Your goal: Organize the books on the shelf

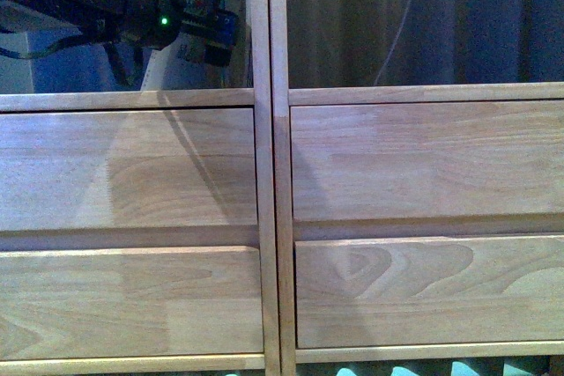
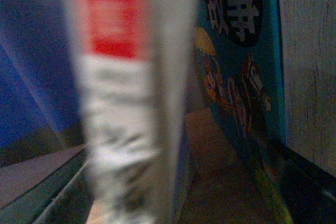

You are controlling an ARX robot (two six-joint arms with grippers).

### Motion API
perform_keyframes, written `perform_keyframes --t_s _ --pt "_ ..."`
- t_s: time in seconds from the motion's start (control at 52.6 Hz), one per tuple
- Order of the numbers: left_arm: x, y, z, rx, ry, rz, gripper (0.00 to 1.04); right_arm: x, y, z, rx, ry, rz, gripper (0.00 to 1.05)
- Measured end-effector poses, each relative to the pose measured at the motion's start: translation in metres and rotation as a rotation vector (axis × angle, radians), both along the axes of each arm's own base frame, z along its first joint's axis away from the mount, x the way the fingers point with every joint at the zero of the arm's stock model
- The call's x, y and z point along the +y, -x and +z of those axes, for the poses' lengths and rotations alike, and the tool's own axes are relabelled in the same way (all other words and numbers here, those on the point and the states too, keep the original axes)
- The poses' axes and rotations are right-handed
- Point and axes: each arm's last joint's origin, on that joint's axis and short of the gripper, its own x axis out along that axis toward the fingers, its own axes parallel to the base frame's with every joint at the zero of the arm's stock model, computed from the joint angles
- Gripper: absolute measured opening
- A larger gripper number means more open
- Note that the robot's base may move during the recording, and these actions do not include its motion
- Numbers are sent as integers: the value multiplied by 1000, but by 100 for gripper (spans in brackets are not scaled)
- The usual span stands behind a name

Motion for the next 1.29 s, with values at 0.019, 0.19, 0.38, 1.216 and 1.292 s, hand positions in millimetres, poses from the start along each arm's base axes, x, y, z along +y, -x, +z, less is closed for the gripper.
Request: perform_keyframes --t_s 0.019,0.19,0.38,1.216,1.292 --pt "1 6 2 -4 8 -2 97 0 0 0 0 0 0 99" --pt "13 42 15 -27 40 -67 97 0 0 0 0 -1 0 98" --pt "48 95 6 -6 73 -144 97 0 0 0 0 -1 0 98" --pt "117 316 -165 220 275 142 18 0 0 -14 -1 -4 -1 52" --pt "117 320 -174 222 275 144 7 0 0 -18 -1 -4 0 42"
